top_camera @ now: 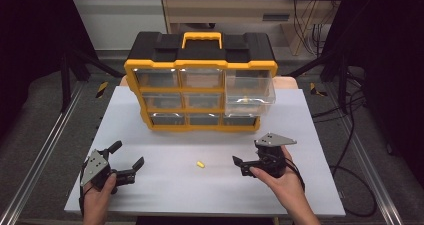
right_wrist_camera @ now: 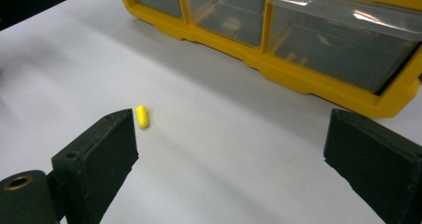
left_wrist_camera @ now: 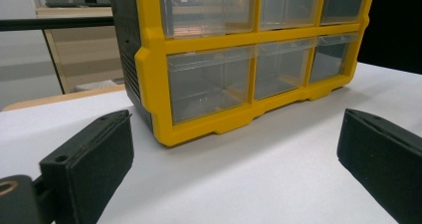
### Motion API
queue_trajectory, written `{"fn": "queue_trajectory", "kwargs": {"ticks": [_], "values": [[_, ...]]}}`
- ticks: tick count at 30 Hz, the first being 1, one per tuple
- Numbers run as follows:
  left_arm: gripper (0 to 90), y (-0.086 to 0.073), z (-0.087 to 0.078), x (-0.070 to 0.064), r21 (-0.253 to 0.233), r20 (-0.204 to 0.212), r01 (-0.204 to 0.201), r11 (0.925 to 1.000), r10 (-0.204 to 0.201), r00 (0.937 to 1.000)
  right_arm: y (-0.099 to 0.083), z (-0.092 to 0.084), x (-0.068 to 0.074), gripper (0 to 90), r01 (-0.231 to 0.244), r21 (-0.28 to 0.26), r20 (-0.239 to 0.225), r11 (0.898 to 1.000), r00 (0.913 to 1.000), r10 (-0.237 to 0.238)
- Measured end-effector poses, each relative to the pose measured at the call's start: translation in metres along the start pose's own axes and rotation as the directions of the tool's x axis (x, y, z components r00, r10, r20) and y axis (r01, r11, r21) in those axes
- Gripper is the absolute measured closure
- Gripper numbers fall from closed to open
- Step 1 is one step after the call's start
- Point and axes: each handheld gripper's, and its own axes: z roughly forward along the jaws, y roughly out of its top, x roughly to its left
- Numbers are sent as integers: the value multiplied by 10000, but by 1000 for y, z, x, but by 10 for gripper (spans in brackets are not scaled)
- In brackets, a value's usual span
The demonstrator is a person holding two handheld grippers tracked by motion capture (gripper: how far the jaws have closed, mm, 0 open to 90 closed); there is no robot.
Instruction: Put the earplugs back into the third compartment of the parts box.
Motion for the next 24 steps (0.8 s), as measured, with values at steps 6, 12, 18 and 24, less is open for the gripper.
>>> {"fn": "queue_trajectory", "kwargs": {"ticks": [6, 12, 18, 24], "values": [[10, 0, 0, 1, -27, 9, 23, 10000, -23, 10000, 2, 8, 4, 71, -6, 199, -74, 9998, 10000, 8], [11, 0, 1, 0, -15, 32, -6, 10000, 6, 10000, 3, 18, 10, 71, 101, 434, -199, 9990, 9998, -93], [11, 0, 0, 1, -32, 11, 7, 10000, -7, 10000, 2, 26, 16, 70, 309, 641, -340, 9975, 9990, -287], [11, 0, 0, 0, -30, 25, -10, 10000, 10, 10000, 1, 35, 23, 71, 417, 924, -428, 9948, 9984, -379]]}}
